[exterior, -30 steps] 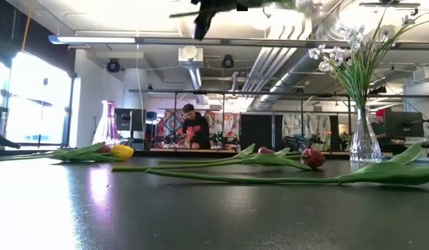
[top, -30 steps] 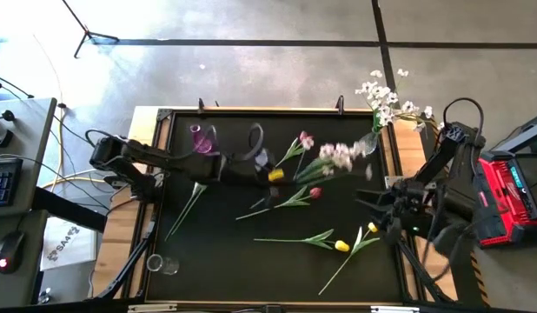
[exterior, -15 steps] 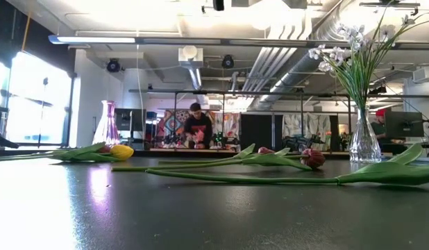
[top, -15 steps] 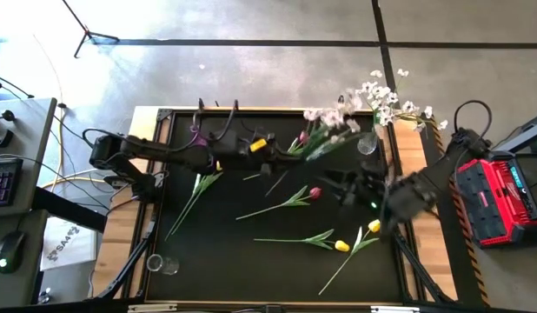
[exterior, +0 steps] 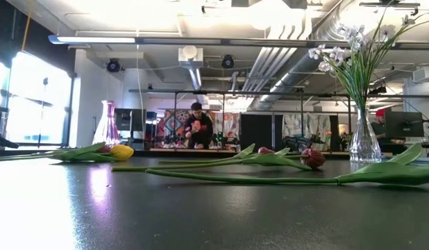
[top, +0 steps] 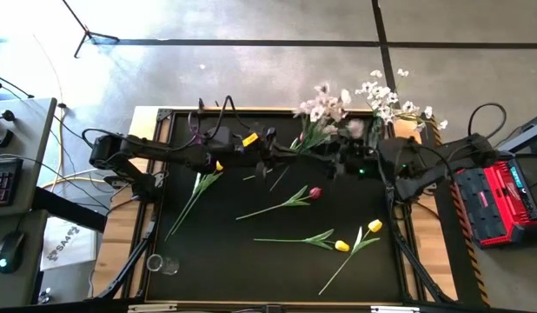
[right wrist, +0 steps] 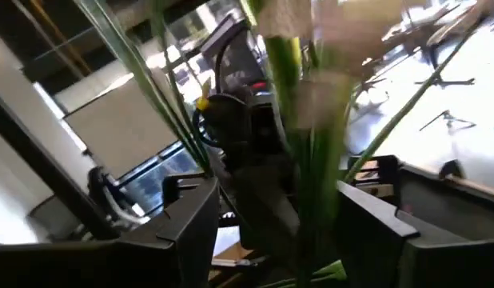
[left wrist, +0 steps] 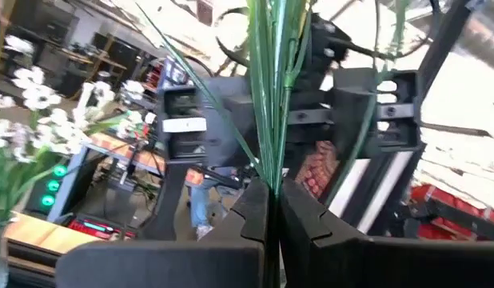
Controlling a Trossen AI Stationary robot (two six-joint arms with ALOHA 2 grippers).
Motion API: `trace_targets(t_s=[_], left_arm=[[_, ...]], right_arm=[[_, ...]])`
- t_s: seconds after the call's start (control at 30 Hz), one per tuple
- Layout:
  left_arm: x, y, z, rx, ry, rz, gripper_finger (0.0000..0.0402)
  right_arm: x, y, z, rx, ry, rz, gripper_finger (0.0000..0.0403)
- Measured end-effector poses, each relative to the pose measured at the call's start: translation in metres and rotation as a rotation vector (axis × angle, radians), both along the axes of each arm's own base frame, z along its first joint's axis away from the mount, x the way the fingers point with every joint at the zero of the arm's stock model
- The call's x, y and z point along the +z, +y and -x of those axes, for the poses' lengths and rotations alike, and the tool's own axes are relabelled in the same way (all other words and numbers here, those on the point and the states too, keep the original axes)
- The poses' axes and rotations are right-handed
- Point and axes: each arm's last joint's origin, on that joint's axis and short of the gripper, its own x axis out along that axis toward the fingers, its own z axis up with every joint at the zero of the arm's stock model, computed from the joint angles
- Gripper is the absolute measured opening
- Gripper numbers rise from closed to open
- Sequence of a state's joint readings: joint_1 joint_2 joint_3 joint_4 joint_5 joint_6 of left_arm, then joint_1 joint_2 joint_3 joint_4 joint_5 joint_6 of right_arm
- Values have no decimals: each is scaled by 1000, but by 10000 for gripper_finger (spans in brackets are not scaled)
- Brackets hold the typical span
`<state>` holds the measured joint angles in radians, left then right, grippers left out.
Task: Sort flowers into vase by color
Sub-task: Put the white flower into the top right transparent vase
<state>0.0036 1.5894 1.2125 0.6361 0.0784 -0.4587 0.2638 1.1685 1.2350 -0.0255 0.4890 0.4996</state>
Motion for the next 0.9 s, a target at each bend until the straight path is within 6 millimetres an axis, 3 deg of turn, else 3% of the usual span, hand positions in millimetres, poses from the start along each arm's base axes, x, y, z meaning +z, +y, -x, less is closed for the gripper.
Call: trace_targets(t_s=[0.1,0.2,0.4,0.67,0.9], left_arm=[[0,-4,0,-35,-3,-14,0],[1,-9,0,-60,-7,-18,0],[0,-11,0,-41,0,-19,6],[-7,-1,-2,47,67,-57,94],[-18,14,-3,108,195,-10,158]], right_arm=[[-5,-4,-6,-4,30,-13,204],[-5,-4,-7,-5,27,-9,170],[-5,0,-6,8,37,47,18],[-16,10,7,-159,189,130,5],[-40,15,39,-380,392,120,2]])
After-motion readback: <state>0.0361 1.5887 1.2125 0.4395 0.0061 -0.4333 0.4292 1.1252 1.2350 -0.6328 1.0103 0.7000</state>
